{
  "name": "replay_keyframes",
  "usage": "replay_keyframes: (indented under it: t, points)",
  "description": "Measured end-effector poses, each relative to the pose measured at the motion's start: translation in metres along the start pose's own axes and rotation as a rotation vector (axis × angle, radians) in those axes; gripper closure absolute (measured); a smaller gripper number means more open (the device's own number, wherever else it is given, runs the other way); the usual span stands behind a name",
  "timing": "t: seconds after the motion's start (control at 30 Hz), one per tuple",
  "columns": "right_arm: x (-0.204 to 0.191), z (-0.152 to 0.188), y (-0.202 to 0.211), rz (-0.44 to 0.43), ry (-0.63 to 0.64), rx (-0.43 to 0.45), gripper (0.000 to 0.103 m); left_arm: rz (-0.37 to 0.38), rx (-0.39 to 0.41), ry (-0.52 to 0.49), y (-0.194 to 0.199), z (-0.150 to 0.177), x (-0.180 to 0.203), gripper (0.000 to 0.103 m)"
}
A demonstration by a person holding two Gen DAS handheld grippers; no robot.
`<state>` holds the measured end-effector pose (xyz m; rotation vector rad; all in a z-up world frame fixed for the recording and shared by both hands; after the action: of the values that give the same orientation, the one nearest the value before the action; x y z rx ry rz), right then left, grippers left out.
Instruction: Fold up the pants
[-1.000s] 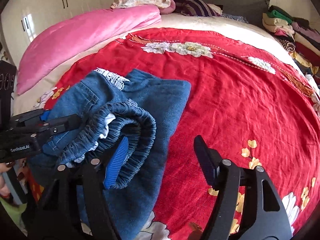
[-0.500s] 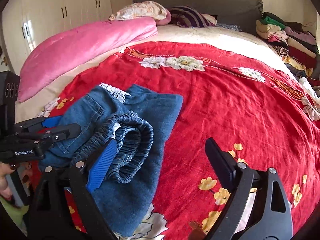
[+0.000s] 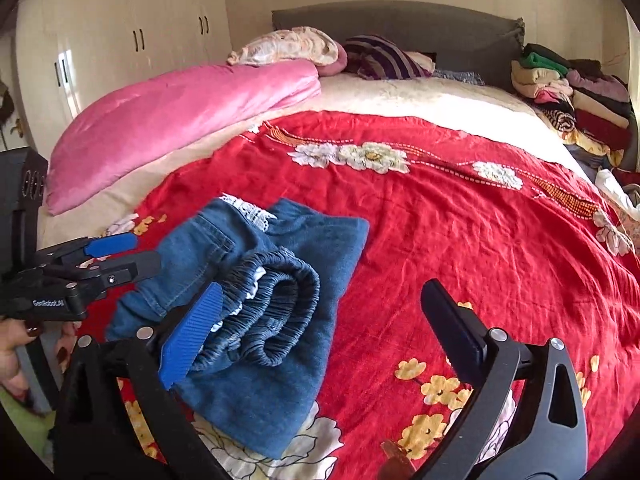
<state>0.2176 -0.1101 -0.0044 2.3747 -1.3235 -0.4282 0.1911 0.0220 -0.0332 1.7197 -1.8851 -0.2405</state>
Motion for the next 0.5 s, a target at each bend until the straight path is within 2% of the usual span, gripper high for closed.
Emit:
replay_keyframes:
  t: [0.1, 0.5]
  points:
    - [-0.001, -0.004, 0.009, -0.001, 0.002, 0.026, 0.009, -0.010, 0.016, -0.005, 0.008, -0.004, 0.001, 0.005]
    - [-0.002, -0.008, 0.055, -0.004, -0.016, 0.101, 0.009, -0.045, 0.066, -0.015, 0.053, -0.005, 0.008, 0.004]
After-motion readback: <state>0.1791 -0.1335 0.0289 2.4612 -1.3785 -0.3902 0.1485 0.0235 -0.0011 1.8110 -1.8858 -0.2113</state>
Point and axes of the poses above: each gripper's, at about its wrist camera, not at the fingertips, and y roughly against the way its jaws point, x to its right, z to its underside, the point moved 8 cm from there along -y, roughly the way its jaws point, and after that the axes turned 11 degrees about x, right-handed, at the moved point
